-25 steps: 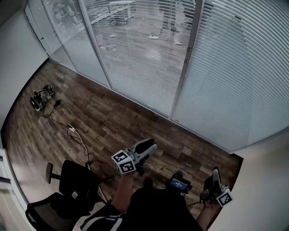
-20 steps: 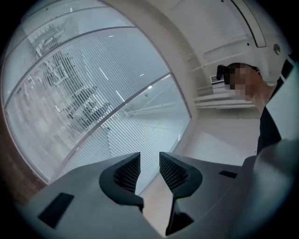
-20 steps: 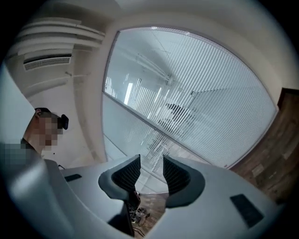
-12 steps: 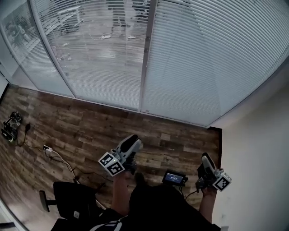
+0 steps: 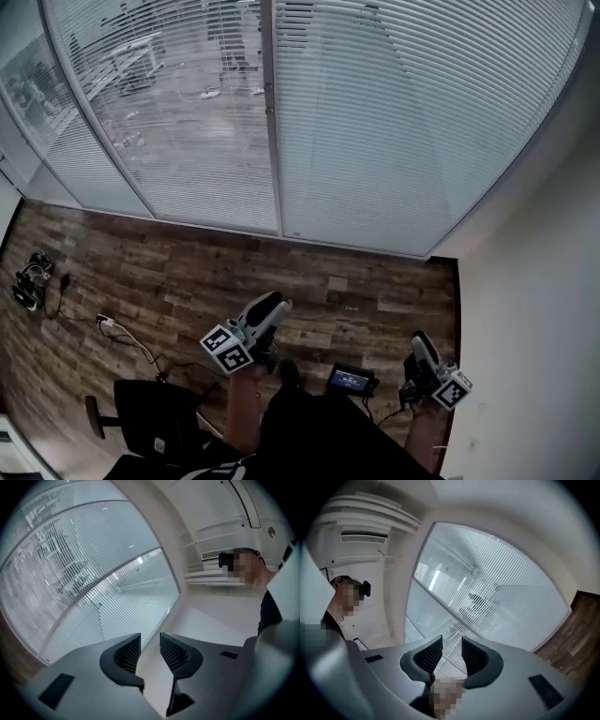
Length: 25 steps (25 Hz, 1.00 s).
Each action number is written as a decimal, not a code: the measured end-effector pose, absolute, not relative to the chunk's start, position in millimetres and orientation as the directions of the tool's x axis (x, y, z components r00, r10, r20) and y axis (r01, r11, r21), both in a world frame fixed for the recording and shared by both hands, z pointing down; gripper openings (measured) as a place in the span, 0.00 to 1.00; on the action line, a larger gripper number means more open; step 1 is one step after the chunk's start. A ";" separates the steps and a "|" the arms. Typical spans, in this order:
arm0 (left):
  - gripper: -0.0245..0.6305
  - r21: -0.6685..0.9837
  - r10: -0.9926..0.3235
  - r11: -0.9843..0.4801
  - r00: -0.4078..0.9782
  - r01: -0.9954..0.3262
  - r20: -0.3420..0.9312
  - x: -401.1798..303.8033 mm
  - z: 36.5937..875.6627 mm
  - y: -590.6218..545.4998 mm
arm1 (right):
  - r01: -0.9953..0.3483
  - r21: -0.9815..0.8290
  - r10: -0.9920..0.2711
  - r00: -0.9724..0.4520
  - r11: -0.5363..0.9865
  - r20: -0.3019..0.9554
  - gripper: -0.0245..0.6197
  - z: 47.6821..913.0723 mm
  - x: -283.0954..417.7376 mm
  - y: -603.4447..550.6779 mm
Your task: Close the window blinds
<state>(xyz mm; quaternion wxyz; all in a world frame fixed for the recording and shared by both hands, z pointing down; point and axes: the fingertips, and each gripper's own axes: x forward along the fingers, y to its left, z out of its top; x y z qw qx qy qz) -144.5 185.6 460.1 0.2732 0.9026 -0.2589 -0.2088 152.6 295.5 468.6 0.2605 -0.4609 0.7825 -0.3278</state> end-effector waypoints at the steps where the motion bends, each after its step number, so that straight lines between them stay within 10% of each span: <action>1: 0.25 0.601 -0.573 -0.718 0.788 -0.351 -0.225 -134.8 459.1 192.7 | -0.548 -0.756 -0.894 -0.434 0.358 -0.109 0.25 471.8 160.0 303.0; 25: 0.24 0.556 -0.578 -0.732 0.792 -0.394 -0.199 -131.5 430.9 268.0 | -0.453 -0.799 -0.878 -0.442 0.396 -0.184 0.19 500.1 176.3 357.7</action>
